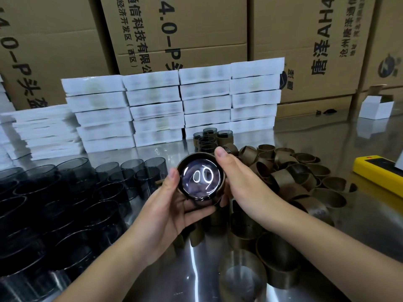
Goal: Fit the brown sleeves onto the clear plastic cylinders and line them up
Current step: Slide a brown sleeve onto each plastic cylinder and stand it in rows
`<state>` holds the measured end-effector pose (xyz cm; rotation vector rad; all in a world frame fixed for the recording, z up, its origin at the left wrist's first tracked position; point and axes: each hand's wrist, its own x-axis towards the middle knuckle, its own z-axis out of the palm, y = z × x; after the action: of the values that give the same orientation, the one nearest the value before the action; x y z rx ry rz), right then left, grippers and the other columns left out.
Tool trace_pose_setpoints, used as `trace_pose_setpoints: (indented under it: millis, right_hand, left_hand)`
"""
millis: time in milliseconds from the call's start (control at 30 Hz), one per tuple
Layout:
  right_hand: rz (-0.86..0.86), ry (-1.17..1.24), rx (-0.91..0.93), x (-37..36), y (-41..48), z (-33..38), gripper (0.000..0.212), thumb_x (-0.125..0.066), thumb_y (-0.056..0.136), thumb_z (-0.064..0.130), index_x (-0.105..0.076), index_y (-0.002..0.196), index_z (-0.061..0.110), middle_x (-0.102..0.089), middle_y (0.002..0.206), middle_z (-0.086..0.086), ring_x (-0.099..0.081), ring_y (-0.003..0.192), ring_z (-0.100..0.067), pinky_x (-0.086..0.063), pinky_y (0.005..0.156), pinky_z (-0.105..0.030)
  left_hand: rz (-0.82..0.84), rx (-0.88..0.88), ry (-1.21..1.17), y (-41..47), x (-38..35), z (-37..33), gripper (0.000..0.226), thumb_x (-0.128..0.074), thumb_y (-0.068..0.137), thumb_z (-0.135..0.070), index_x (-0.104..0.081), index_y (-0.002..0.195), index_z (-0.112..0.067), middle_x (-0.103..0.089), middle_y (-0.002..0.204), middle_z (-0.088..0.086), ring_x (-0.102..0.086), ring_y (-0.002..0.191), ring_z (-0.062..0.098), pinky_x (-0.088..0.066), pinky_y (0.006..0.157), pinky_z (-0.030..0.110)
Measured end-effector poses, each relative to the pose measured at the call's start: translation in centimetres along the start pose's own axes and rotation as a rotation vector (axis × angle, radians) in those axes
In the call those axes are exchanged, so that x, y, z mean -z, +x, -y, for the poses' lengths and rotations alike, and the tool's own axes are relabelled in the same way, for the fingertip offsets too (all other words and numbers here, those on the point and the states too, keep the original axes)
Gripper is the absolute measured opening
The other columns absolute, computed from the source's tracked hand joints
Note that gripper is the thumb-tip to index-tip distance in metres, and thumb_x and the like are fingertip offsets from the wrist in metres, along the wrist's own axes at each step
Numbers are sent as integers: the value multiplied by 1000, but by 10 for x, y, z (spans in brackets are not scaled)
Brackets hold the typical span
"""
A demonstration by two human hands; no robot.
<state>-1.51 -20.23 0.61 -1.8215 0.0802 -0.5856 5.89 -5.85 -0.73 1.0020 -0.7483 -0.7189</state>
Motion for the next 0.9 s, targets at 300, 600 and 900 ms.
trace_pose_setpoints:
  millis: [300,600,900]
  right_hand:
    - [12,23,-29,-3,-2,3,59,-29,79,69,-59,94,21,-56,61,-4,-54,49,-9,-45,52,-16]
    - [51,24,-36,-4,-2,2,71,-27,92,60,-59,73,-1,-52,50,-3,-51,47,-10,-40,50,-15]
    - [133,192,-37,-1,2,0,58,-42,79,63,-70,79,12,-58,69,-8,-49,58,-16,-41,53,-25]
  left_hand:
    - [-8,42,-58,4,6,2,74,-86,43,-64,-77,102,-21,-71,113,11,-71,98,21,-59,68,26]
    - [-12,51,-173,3,6,2,72,-94,29,-53,-80,87,-13,-76,90,9,-74,84,20,-59,61,29]
    - [-40,67,-227,1,7,-1,86,-96,31,-46,-75,105,-8,-70,110,22,-72,92,31,-60,62,34]
